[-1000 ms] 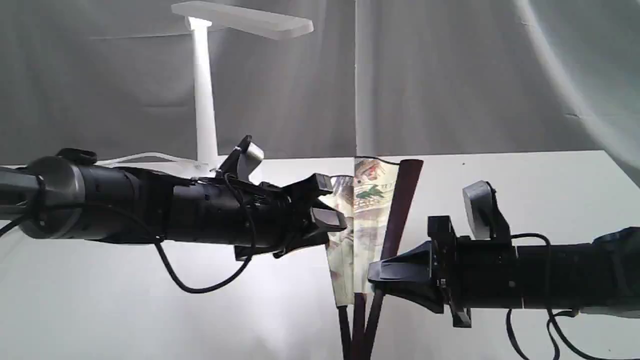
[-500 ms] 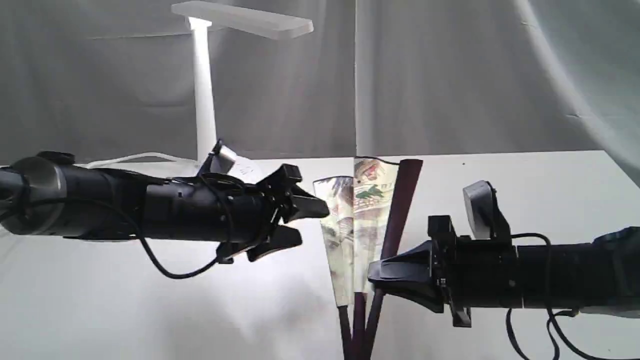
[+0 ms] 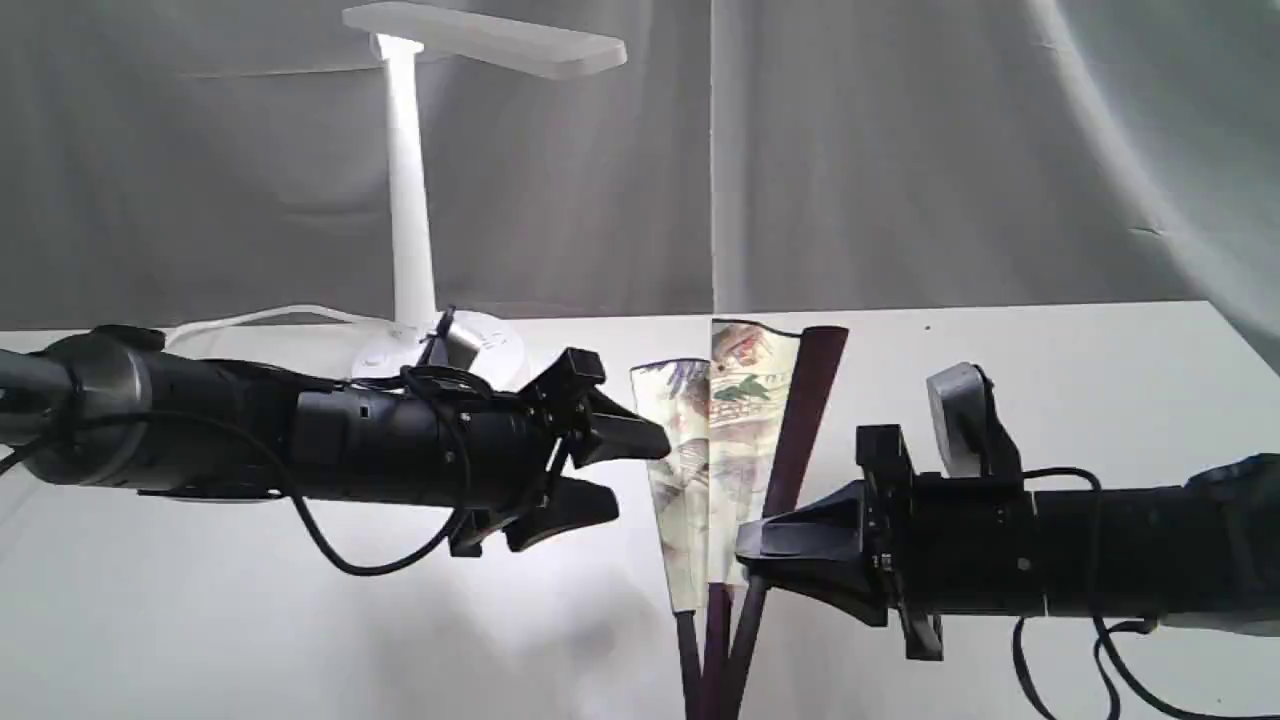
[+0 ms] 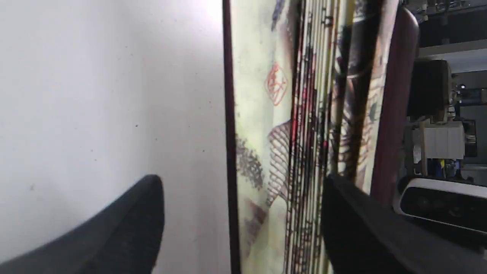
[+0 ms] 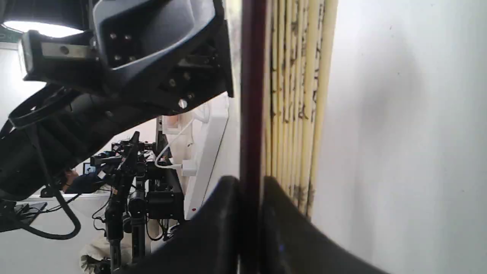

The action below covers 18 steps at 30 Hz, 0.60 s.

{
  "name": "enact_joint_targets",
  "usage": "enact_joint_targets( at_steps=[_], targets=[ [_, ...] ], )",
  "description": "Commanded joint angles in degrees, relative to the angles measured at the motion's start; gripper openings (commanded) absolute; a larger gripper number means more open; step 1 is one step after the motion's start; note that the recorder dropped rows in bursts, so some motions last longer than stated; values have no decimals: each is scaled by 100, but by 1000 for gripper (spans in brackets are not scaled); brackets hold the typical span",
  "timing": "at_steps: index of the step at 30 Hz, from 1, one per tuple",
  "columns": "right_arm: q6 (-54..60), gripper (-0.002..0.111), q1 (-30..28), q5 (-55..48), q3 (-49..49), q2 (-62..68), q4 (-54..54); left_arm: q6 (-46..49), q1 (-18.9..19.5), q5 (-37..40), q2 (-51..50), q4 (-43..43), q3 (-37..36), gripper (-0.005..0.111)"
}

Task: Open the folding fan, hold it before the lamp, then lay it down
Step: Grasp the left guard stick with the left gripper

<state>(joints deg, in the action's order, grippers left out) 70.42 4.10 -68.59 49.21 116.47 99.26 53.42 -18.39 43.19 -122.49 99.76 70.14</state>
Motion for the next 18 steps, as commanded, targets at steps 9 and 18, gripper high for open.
enact_joint_targets(
  at_steps=[9,18],
  targets=[
    [-167,0,59,-137,20,-25,69,-78,19,48,25,19,17,40],
    [-154,0,334,-137,20,-25,69,-68,19,258,-157,19,17,47]
  ],
)
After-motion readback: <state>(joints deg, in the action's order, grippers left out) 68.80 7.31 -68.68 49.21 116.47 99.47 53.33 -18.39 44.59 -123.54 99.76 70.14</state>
